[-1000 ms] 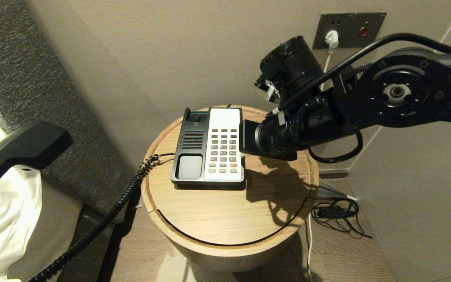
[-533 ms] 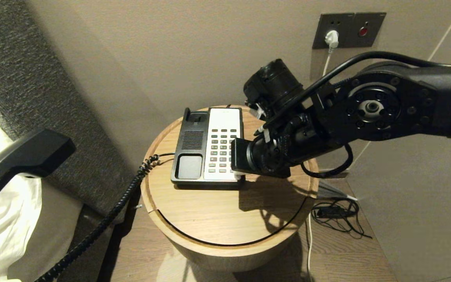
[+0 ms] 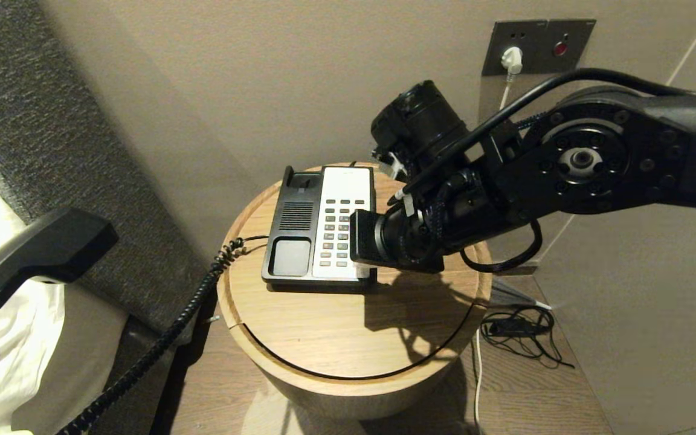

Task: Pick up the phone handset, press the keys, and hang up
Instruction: Dial the number

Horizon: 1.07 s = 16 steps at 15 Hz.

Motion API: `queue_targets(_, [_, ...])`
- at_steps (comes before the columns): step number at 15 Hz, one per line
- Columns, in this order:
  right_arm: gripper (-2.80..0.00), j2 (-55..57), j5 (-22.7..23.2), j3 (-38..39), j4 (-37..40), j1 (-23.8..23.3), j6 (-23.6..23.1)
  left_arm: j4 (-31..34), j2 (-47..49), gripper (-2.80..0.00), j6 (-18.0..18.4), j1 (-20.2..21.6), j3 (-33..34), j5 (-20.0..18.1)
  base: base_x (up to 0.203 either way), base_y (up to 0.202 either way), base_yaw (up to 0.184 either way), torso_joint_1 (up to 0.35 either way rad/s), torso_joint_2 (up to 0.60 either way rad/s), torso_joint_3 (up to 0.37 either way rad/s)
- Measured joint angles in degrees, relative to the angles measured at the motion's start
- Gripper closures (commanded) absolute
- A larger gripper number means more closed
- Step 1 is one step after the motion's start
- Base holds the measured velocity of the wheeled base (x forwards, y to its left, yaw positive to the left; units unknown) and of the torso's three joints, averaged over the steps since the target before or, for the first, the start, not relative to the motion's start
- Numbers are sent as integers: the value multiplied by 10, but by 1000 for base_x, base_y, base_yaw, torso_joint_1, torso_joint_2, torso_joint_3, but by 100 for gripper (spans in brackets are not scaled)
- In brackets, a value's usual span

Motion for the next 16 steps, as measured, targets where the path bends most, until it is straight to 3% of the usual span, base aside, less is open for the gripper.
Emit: queue_targets(16, [0,22,-7,-21,0,-3,-6,-1,-6,0,0,0,15,0,0,0,0,0,0,0])
